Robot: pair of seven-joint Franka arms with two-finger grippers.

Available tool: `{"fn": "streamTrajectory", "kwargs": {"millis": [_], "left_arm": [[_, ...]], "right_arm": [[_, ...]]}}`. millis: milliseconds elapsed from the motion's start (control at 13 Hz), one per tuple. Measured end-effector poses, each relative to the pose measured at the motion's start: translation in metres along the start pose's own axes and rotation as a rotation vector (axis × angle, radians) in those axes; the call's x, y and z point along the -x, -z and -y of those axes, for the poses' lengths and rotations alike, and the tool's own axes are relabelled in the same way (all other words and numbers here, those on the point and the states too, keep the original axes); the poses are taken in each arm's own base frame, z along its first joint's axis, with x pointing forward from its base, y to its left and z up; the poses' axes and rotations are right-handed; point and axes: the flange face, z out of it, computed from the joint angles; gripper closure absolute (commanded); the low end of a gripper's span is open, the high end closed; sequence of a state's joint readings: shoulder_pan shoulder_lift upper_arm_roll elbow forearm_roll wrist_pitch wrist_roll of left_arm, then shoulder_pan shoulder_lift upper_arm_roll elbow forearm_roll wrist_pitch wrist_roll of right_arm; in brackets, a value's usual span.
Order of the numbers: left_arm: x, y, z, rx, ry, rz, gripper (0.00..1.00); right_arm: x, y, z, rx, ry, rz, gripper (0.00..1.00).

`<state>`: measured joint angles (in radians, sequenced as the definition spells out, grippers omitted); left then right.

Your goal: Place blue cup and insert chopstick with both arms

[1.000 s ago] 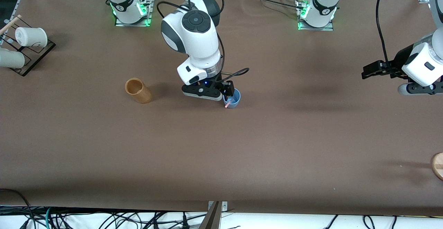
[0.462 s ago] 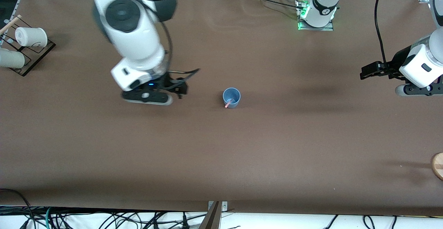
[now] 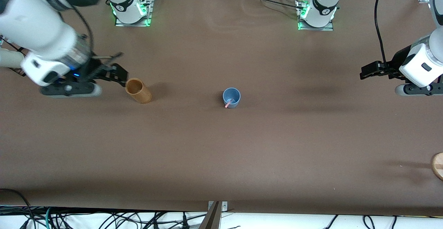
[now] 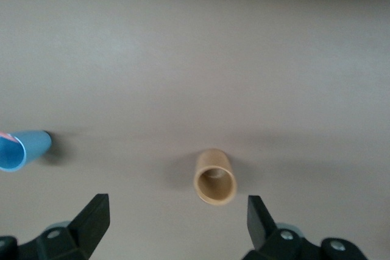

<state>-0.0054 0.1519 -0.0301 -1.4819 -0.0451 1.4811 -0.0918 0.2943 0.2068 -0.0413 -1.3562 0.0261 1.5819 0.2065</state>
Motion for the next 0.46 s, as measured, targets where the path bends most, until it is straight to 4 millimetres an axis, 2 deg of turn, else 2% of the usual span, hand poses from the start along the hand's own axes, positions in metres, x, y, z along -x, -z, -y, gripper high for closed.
{"fn": "streamTrajectory", "kwargs": {"millis": [154,308,462], "left_arm": [[0.0,0.001,0.0,0.0,-0.01,-0.002,0.0],[0.0,0.001,-0.001,0.0,-0.02,-0.002,0.0],[0.0,0.001,-0.001,0.0,-0.022,-0.002,0.0]], "right_arm": [[0.024,0.011,-0.025,-0.006,-0.005,0.009,0.0],[0.04,0.014,-0.026,-0.017,-0.004,0.026,0.0],[0.041,0.013,-0.023,-0.046,-0.006,0.038,0.0]]}}
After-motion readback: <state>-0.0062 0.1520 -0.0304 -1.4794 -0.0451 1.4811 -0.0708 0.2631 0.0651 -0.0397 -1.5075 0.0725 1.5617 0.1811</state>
